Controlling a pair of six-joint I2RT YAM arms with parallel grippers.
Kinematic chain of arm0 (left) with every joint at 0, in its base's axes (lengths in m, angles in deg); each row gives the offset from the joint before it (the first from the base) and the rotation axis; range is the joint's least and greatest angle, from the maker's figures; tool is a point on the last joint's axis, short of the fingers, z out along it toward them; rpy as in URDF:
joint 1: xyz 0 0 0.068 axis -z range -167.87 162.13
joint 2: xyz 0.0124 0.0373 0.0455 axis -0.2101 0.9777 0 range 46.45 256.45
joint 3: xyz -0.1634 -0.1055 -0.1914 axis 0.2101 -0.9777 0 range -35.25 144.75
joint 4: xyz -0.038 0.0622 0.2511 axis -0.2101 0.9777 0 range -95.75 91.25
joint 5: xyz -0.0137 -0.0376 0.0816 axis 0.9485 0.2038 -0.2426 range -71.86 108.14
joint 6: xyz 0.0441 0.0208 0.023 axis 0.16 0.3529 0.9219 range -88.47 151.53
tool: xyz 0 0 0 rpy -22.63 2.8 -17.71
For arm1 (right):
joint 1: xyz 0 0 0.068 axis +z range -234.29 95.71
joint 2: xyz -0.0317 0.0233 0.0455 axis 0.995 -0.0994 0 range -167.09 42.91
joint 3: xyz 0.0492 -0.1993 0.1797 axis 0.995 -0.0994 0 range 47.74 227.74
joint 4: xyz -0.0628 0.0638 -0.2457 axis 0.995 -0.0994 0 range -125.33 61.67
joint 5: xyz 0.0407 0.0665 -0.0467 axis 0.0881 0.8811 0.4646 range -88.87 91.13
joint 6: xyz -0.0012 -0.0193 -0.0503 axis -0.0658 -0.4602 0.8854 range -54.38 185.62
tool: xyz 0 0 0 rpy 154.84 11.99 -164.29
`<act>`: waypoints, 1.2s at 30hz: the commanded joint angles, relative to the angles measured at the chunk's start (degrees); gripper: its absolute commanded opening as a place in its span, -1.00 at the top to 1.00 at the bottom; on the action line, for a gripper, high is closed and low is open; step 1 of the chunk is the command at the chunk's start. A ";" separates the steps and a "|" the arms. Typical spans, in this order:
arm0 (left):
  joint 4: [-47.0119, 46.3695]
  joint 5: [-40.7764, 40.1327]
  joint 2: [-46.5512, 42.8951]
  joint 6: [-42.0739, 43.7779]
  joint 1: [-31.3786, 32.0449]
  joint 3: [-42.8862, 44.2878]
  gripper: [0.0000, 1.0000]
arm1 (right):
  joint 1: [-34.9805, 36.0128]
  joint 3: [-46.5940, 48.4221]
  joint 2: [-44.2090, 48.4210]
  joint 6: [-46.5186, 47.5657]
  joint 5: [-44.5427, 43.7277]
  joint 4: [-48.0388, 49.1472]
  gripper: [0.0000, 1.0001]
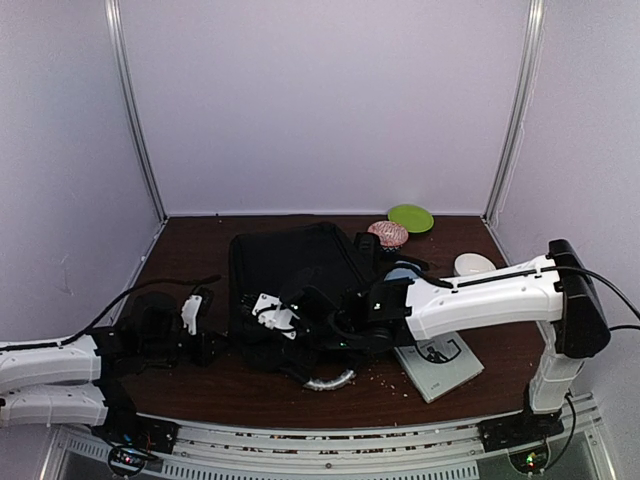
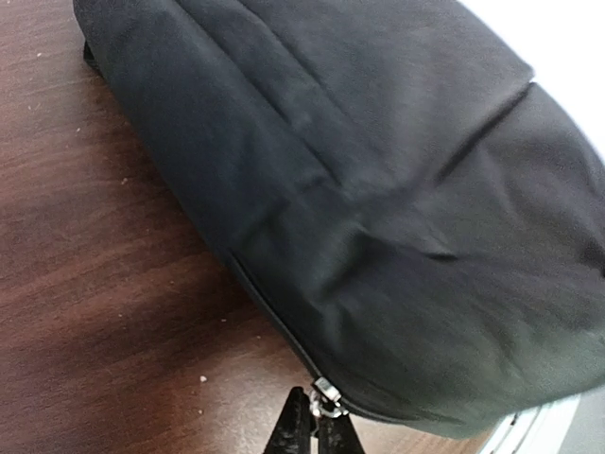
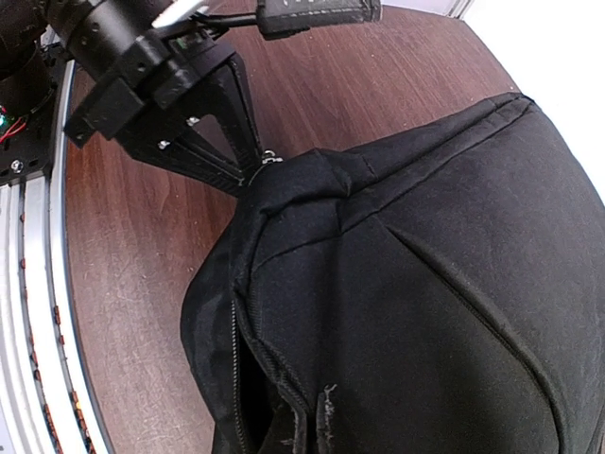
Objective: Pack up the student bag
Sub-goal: Unzip the student bag at the center of the board, then adjust the student bag at the center of the board.
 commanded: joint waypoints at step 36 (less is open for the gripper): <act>29.92 -23.24 32.89 30.56 28.58 46.75 -0.96 | -24.02 -43.36 37.09 -58.09 -0.28 16.72 -0.31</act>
